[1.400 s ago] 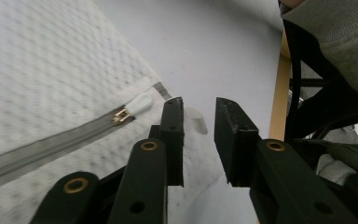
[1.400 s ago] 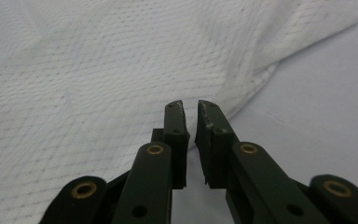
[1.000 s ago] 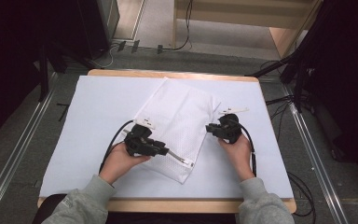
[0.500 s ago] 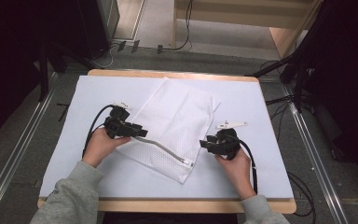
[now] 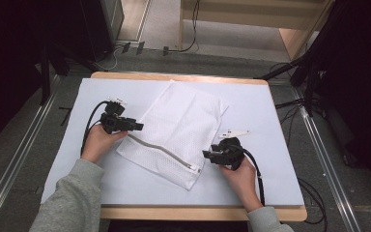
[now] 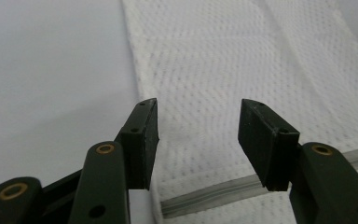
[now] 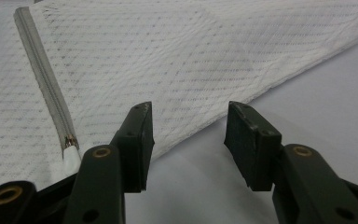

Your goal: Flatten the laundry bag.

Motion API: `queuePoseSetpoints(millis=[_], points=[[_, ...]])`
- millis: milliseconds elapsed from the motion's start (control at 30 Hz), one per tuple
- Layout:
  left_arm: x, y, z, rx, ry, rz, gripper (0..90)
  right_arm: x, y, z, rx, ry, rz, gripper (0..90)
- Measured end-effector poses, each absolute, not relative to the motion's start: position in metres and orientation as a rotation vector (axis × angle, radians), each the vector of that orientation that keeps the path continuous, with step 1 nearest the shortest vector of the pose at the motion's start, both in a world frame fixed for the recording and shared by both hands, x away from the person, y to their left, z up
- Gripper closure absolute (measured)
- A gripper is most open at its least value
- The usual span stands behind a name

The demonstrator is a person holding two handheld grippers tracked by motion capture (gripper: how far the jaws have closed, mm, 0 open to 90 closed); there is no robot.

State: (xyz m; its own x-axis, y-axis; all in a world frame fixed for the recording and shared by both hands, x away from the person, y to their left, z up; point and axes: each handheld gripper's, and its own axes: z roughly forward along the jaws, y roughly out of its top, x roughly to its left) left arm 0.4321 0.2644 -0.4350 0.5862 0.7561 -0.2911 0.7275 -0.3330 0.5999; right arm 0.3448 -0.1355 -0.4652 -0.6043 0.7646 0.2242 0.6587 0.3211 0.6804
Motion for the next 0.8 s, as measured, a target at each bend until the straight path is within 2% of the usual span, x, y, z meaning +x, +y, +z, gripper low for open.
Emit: queuePoseSetpoints(millis=[467,533,633,667,733,767,800], points=[[0.442,0.266,-0.451,2.127,1.195,0.090,47.4,0.351,-0.121,-0.472,1.295,2.442,1.138,46.8],[0.441,0.263,-0.451,2.136,1.182,0.088,50.2,0.351,-0.120,-0.473,1.290,2.442,1.140,46.8],[0.440,0.260,-0.451,2.157,1.172,0.095,59.2,0.352,-0.118,-0.473,1.273,2.432,1.131,49.4],[0.439,0.259,-0.451,2.172,1.164,0.105,59.2,0.352,-0.118,-0.473,1.273,2.432,1.131,49.4],[0.438,0.256,-0.450,2.191,1.162,0.109,69.3,0.351,-0.116,-0.473,1.251,2.421,1.082,56.8],[0.438,0.256,-0.450,2.191,1.162,0.109,72.7,0.351,-0.116,-0.473,1.251,2.421,1.082,56.8],[0.438,0.256,-0.451,2.188,1.175,0.102,76.9,0.350,-0.115,-0.472,1.244,2.409,1.053,64.1]])
